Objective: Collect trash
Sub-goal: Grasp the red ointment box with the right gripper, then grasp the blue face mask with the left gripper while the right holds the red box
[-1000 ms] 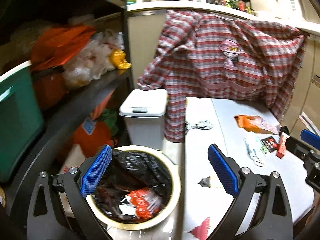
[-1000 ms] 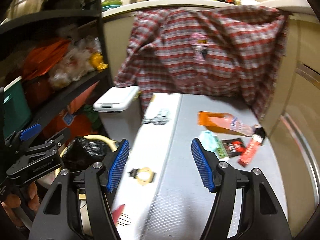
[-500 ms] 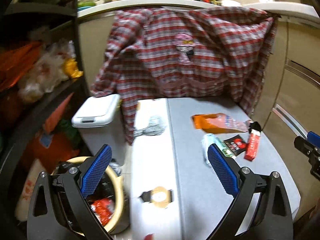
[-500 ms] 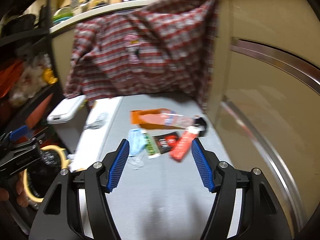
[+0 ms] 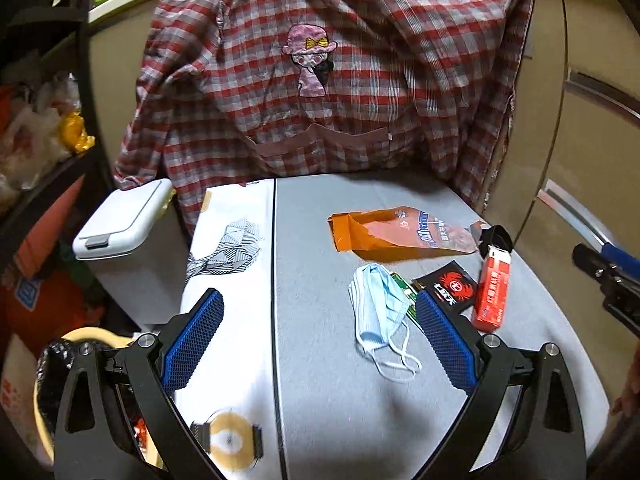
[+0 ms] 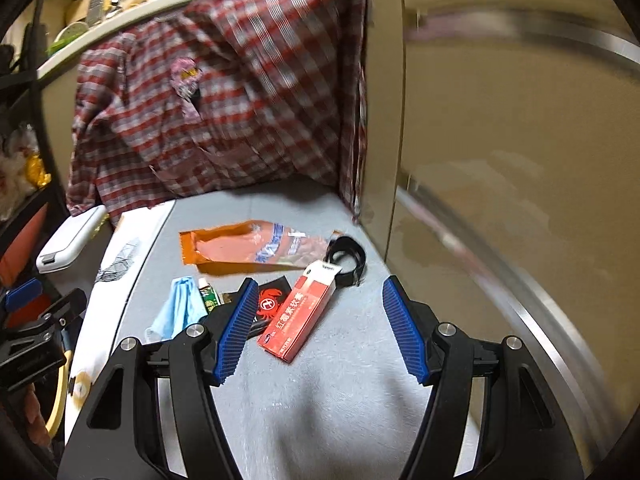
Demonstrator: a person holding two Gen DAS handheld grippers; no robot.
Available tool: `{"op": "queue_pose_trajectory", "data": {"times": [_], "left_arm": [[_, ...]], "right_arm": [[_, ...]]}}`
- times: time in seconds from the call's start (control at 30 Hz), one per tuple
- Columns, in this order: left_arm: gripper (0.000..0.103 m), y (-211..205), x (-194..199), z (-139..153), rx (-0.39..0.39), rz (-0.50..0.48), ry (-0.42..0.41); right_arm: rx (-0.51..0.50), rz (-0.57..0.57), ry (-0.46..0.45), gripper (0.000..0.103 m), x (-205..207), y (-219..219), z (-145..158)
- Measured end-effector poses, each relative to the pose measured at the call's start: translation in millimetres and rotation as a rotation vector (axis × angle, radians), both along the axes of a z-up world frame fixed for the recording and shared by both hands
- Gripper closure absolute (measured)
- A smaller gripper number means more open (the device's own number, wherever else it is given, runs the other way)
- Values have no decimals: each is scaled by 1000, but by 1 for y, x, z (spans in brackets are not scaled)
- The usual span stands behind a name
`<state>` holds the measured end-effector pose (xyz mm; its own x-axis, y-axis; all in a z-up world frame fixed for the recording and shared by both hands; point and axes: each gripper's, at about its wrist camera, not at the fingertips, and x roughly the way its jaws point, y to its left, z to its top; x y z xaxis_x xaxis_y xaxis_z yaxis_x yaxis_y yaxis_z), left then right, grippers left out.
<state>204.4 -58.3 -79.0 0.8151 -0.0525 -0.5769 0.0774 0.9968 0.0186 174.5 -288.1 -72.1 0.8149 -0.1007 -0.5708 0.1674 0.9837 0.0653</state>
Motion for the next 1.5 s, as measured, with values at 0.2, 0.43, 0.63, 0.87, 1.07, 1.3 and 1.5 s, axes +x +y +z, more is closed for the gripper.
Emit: {"op": "queue_pose_trajectory", "data": {"times": [0.2, 0.43, 0.63, 0.87, 1.07, 1.3, 1.5], "left_arm": [[10, -3, 18, -22, 10, 4, 15], [10, 17, 20, -26, 2, 44, 19], [10, 33, 22, -25, 2, 71, 13], [10, 36, 26, -29, -4, 74, 25], [10, 30, 23, -25, 1, 57, 8], [10, 27, 22, -25, -1, 52, 6], [10, 15, 29, -35, -14, 23, -2]], "right_arm": [[35, 1, 60, 38, 35, 7, -27], [-17, 11, 96, 39, 71, 24, -57], [-3, -14, 174, 40, 93, 26, -84], [-10, 3, 199, 40, 99, 36, -90], [-4, -6, 231, 52, 100, 31, -96], [-12, -7, 176, 68, 92, 29, -80], [-5, -29, 111, 68, 84, 18, -60]]}}
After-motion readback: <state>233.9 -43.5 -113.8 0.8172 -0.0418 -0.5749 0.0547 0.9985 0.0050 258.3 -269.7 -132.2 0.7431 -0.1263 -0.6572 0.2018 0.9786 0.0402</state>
